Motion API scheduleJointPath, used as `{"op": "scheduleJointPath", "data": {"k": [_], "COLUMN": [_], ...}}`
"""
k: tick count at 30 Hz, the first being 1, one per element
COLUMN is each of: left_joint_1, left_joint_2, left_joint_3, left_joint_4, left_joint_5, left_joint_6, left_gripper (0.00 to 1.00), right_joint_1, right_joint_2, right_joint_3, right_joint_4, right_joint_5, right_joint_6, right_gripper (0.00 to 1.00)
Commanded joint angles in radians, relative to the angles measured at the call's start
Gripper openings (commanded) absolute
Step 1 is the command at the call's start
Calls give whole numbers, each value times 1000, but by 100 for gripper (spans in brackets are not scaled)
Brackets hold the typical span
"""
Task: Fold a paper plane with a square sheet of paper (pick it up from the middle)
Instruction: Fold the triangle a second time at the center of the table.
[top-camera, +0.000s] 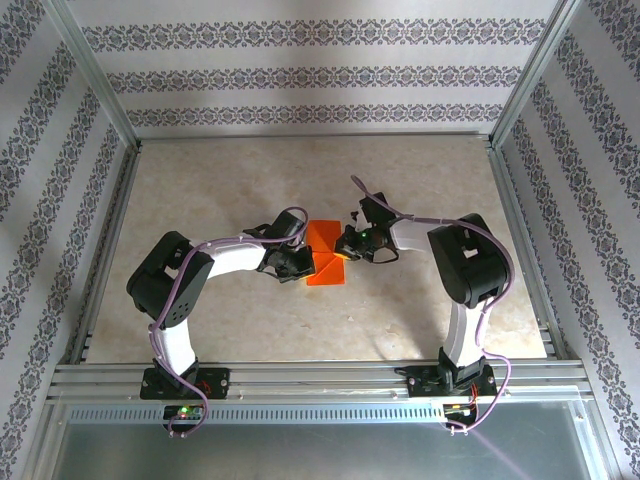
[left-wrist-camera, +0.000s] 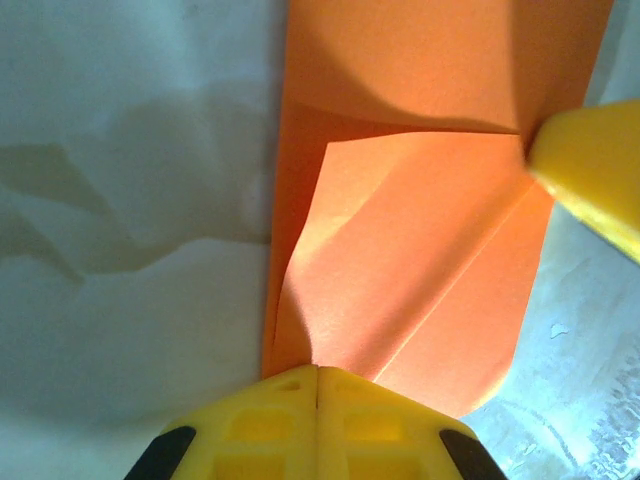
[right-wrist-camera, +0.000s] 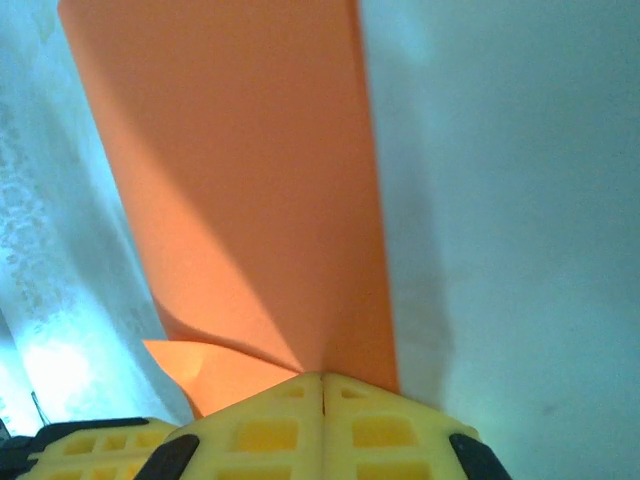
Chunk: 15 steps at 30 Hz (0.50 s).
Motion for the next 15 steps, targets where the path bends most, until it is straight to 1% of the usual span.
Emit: {"op": "scheduleJointPath", "data": {"k": [1,4,8,12,15], "left_joint_1": [-7,-7,-7,-7,-6], "left_joint_2": [56,59,57,57,53], "left_joint_3": [-35,-27,-17,2,16], "left_joint_4": [-201,-202,-201,-199,-195], "left_joint_5": [-87,-84,-79,-67,-52], "left_joint_6": [29,32,33,37,48], "left_gripper": [0,0,0,0,0], "right_joint_1": [-43,-40,-4,51,72], "right_joint_2": [9,-46,-101,-68,-28], "right_joint_3": [23,25,12,6,6], "right_joint_4": [-57,-64,-49,-32,-13], "right_joint_5": [128,143,114,74,59], "right_joint_6": [-45,-53,-64,-41,-17], "right_gripper": [0,0,0,0,0]}}
